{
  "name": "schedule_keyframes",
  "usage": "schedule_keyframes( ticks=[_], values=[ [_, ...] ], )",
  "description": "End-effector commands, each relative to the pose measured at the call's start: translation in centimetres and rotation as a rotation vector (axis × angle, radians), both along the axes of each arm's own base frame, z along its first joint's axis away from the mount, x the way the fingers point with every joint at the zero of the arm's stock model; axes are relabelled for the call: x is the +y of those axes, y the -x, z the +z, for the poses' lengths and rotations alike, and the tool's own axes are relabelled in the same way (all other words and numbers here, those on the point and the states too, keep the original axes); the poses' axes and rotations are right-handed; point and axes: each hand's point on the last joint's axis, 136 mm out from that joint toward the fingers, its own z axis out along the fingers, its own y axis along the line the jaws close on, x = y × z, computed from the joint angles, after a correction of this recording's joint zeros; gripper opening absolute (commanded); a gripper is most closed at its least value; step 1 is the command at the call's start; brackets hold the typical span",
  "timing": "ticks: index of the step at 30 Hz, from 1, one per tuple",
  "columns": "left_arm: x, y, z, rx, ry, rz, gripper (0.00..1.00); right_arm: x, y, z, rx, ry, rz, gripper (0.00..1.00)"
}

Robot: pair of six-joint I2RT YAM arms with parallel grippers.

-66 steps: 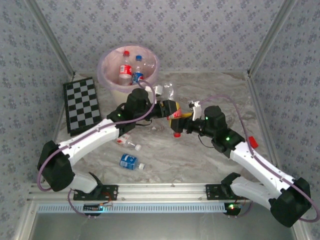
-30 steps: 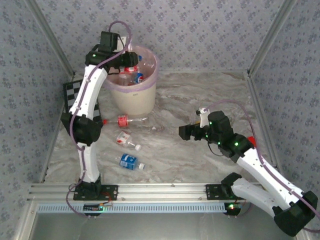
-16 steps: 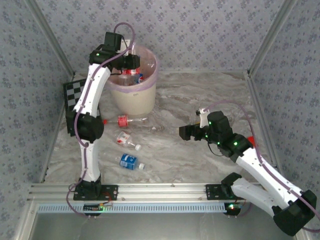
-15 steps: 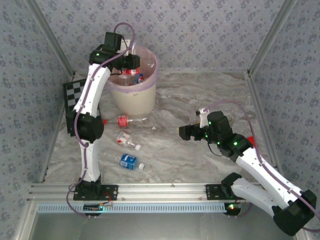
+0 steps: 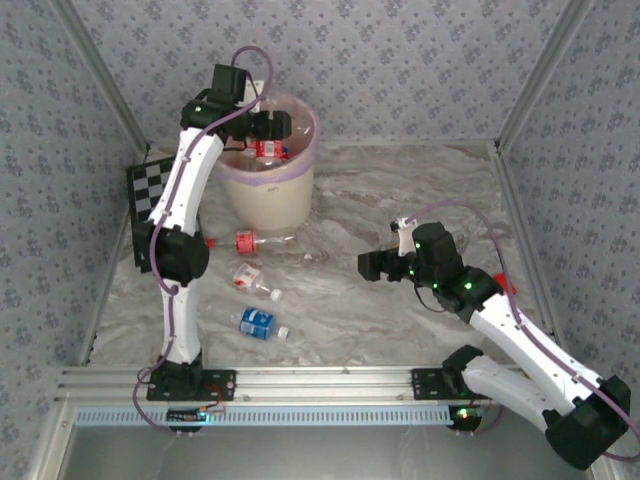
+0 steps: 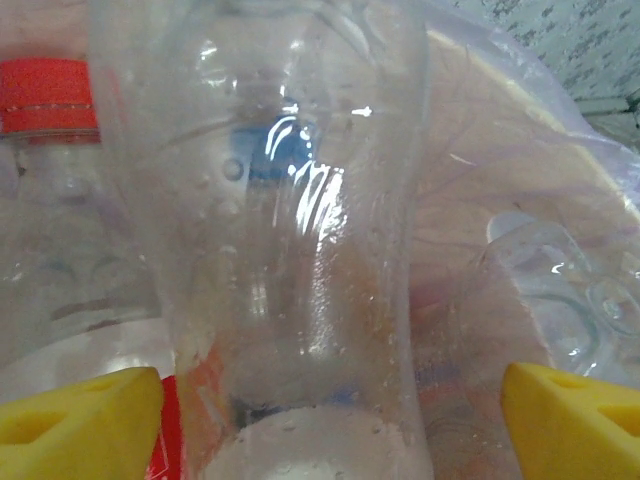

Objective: Put the plastic bottles in the bin

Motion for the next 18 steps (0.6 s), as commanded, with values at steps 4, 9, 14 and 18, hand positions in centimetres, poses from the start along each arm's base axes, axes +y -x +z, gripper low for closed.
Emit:
schedule_keyframes(
  ticks=[4,9,14,18],
  values=[
    [0.0,3.3,8.4,-0.168,0.038,-0.022,0.98,-0.1,-0.4,-0.6,-0.004,0.049,0.016,0.97],
    [1.8,5.9,11.4,-0.225,-0.005,0.010,1.00,0.8,-0.6,-0.9,0.006,0.093,0.067,0.98],
    [3.5,8.8,11.7,-0.218,-0.058,0.038,1.00,1.6,-0.7,-1.4,0.006,0.136,0.093,0.99],
    [5.4,12.8,12.2,-0.241,-0.053,0.081,1.00,3.9,-0.4,-2.0,-0.012,0.250,0.179,1.00]
  ],
)
